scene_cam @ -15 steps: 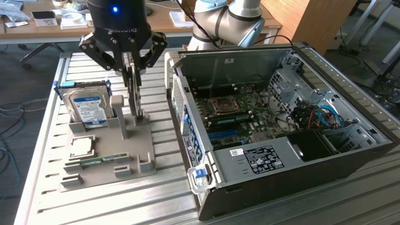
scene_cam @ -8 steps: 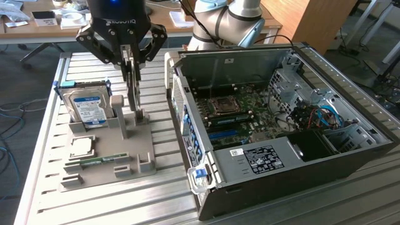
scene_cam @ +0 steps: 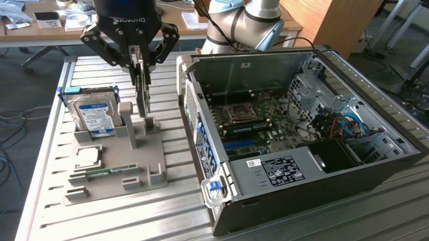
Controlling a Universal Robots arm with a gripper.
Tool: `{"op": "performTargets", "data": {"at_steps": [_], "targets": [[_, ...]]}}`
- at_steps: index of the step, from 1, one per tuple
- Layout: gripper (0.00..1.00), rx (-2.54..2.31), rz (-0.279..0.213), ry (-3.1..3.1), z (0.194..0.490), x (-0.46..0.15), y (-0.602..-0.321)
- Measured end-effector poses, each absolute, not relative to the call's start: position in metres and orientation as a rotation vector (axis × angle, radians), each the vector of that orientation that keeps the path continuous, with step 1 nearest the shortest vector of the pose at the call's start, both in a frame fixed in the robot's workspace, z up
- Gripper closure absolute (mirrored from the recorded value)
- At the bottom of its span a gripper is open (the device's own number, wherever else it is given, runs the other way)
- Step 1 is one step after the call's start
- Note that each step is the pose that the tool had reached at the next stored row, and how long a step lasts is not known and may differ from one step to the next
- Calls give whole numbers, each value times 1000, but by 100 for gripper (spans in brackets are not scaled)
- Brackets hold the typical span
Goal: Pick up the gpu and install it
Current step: 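Pick up the gpu and move the gpu toward the slot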
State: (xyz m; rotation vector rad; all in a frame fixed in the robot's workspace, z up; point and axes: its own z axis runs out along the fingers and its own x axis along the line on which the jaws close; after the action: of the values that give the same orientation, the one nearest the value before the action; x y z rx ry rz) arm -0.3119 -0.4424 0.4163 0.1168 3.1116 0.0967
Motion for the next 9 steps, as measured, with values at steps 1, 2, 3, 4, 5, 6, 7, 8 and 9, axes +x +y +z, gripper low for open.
{"op": "performTargets", "data": {"at_steps": [1, 2, 3, 4, 5, 6, 7, 8, 9], "targets": [[73, 117, 97, 3112, 416, -312, -442], [73, 117, 97, 3112, 416, -312, -442], [73, 117, 97, 3112, 416, -311, -442], [73, 117, 97, 3112, 416, -311, -442], [73, 117, 97, 3112, 416, -310, -442], [73, 117, 97, 3112, 416, -310, -442], [73, 117, 97, 3112, 416, -309, -442], [73, 117, 97, 3112, 416, -308, -442], [73, 117, 97, 3112, 416, -307, -442]]}}
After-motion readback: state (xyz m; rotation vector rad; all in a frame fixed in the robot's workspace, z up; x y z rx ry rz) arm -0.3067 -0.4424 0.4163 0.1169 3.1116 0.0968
